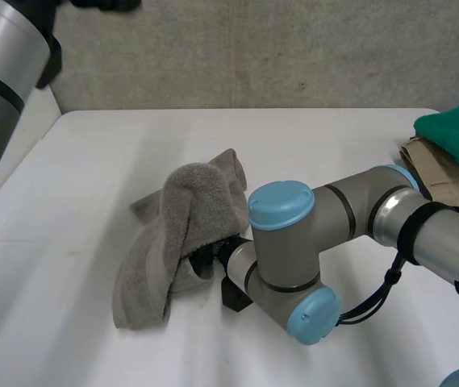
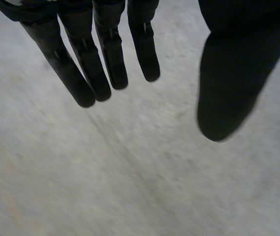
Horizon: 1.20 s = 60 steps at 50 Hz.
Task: Fold the laundry.
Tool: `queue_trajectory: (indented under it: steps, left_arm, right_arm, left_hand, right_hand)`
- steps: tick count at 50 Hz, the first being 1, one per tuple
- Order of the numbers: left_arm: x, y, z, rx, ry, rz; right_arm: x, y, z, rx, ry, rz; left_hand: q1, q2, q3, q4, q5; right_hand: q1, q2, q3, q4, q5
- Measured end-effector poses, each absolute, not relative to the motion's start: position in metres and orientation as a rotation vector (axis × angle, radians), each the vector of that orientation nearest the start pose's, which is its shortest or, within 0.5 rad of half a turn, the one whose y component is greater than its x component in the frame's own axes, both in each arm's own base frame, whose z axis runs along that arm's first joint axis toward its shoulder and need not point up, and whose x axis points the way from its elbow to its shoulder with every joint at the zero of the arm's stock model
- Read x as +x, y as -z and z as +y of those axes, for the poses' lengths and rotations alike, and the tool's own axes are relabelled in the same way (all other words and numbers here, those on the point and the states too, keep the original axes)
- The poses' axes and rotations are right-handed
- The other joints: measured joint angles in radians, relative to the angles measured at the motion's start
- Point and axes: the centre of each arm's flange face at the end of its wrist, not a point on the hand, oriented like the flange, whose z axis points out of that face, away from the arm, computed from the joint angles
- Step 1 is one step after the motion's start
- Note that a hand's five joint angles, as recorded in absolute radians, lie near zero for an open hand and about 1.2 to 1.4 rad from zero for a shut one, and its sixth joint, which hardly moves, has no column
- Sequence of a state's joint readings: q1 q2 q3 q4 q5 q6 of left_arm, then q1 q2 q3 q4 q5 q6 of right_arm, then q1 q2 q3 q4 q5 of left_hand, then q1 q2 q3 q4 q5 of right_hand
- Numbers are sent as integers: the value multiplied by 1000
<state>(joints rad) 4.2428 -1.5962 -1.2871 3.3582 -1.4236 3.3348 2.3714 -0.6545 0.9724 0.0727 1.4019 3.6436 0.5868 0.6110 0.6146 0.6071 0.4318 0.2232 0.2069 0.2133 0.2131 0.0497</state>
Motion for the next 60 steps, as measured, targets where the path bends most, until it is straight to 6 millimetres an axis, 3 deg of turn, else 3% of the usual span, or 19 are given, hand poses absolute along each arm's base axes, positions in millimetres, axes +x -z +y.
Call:
queue_trajectory:
  steps: [6,12,17,22,25,28,32,38,41,47,48,49,50,51,53,60]
  left_arm:
    - [-287,-363,-253,973,2746,2074]
    - [-290,-301,-262,1085,2446,2456]
    - [-291,-265,-264,1139,2291,2554]
    - [-294,-245,-265,1191,2223,2553]
    - [-297,-232,-262,1246,2166,2553]
    - [-300,-227,-260,1276,2137,2545]
    - [-300,-231,-260,1251,2149,2501]
    - [-294,-262,-263,1091,2292,2352]
    - [-291,-276,-263,1042,2347,2277]
    - [-277,-292,-274,958,2361,2167]
    - [-274,-293,-276,939,2350,2161]
    - [-272,-292,-277,930,2337,2174]
    - [-271,-291,-277,927,2333,2180]
    - [-269,-288,-276,914,2306,2226]
    - [-268,-283,-273,904,2273,2299]
    - [-262,-262,-243,912,2122,2612]
  right_arm:
    - [415,-126,-203,-480,1042,2075]
    - [406,-130,-203,-545,1086,2088]
    - [402,-130,-202,-589,1105,2099]
    - [399,-129,-202,-610,1114,2108]
    - [397,-129,-202,-621,1125,2116]
    - [395,-129,-203,-625,1135,2123]
    - [393,-130,-204,-632,1154,2133]
    - [388,-138,-206,-691,1206,2142]
    - [385,-148,-200,-850,1244,2155]
    - [374,-175,-175,-1396,1250,2170]
    - [371,-182,-169,-1543,1247,2161]
    - [370,-187,-167,-1628,1258,2155]
    - [370,-189,-167,-1658,1264,2154]
    - [369,-196,-165,-1772,1297,2148]
    - [369,-203,-165,-1869,1338,2143]
    - [374,-207,-162,-1981,1397,2144]
  left_hand:
    - [-32,-55,-51,-57,-65]
    - [-31,-55,-51,-55,-61]
    - [25,-3,-12,4,6]
    - [55,28,23,36,34]
    - [262,221,217,213,210]
    - [570,504,495,508,501]
    - [592,586,573,588,560]
    - [592,586,573,588,560]
    - [592,586,573,588,560]
    - [592,585,573,588,560]
    - [574,564,551,566,539]
    - [419,415,423,437,411]
    - [419,415,423,437,411]
    - [32,95,89,97,81]
    - [-168,-122,-124,-123,-127]
    - [-194,-205,-204,-211,-218]
  right_hand:
    - [0,0,0,0,0]
    - [0,0,0,0,0]
    - [0,0,0,0,0]
    - [0,0,0,0,0]
    - [0,0,0,0,0]
    - [0,0,0,0,0]
    - [0,0,0,0,0]
    - [0,0,0,0,0]
    - [0,0,0,0,0]
    - [0,0,0,0,0]
    - [0,0,0,0,0]
    - [0,0,0,0,0]
    - [0,0,0,0,0]
    - [0,0,0,0,0]
    - [0,0,0,0,0]
    - [0,0,0,0,0]
